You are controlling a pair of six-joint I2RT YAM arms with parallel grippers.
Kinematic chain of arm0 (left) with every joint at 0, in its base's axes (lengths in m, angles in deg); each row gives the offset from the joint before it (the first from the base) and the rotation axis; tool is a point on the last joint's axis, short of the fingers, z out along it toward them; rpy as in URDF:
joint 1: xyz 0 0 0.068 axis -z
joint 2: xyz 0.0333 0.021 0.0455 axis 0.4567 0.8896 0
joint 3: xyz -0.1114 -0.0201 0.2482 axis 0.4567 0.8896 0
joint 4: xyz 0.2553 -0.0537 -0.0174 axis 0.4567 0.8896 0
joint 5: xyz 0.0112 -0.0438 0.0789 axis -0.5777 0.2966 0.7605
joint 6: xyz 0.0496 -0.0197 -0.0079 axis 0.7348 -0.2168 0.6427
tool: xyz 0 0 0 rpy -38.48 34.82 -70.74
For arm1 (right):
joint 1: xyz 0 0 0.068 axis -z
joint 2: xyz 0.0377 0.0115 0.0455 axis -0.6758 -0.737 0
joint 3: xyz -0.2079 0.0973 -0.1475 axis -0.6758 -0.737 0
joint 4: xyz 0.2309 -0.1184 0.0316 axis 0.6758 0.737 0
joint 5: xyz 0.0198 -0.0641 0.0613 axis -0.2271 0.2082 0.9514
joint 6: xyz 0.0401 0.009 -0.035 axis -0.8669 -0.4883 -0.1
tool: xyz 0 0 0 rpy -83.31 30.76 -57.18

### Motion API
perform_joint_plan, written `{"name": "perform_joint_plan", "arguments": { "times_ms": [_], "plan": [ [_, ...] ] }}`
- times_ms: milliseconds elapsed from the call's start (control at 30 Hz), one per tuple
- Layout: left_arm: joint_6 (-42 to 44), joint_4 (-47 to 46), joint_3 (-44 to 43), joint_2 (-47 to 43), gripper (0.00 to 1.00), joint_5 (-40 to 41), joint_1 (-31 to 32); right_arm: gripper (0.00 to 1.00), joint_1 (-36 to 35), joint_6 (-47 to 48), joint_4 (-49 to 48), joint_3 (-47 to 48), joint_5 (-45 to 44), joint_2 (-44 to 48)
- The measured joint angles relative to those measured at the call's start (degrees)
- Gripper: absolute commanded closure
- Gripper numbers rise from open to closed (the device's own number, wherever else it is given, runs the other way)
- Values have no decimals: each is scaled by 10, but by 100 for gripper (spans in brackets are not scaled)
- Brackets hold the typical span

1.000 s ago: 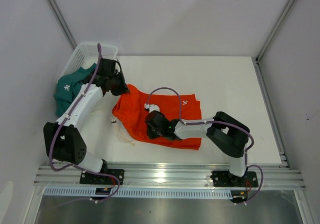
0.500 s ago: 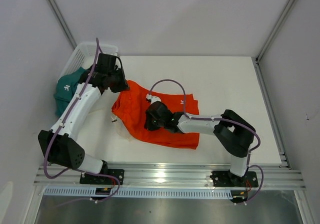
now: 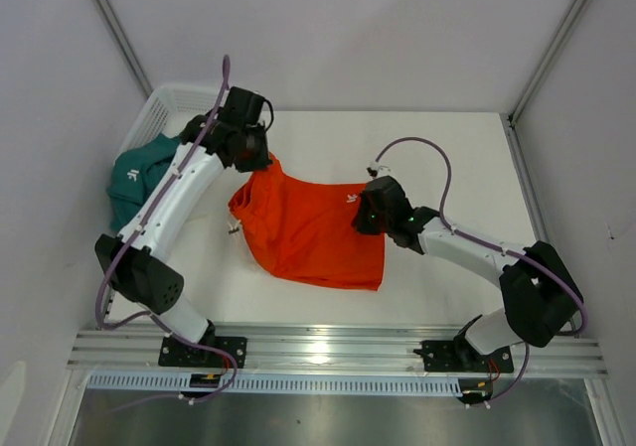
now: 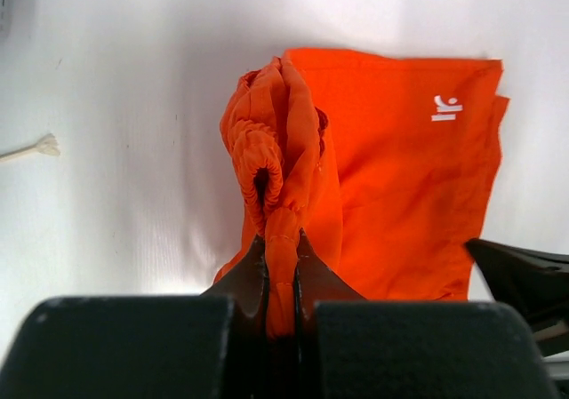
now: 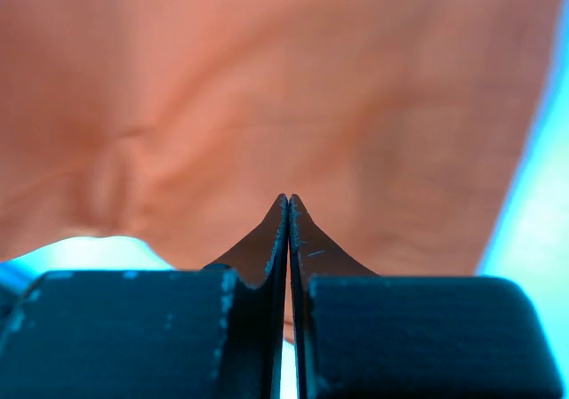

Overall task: Fold and stack the shorts
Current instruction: Fold the shorts

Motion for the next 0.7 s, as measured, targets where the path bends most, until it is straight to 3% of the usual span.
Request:
{"name": "perform_joint_plan", "arguments": {
  "times_ms": [300,700],
  "plan": [
    [-23,47,-61,111,100,66,45,100,53,16,52,-37,-32,15],
    [-89,137,-247,260,98,132,123,100,61,16,52,-64,-47,15]
  ]
}}
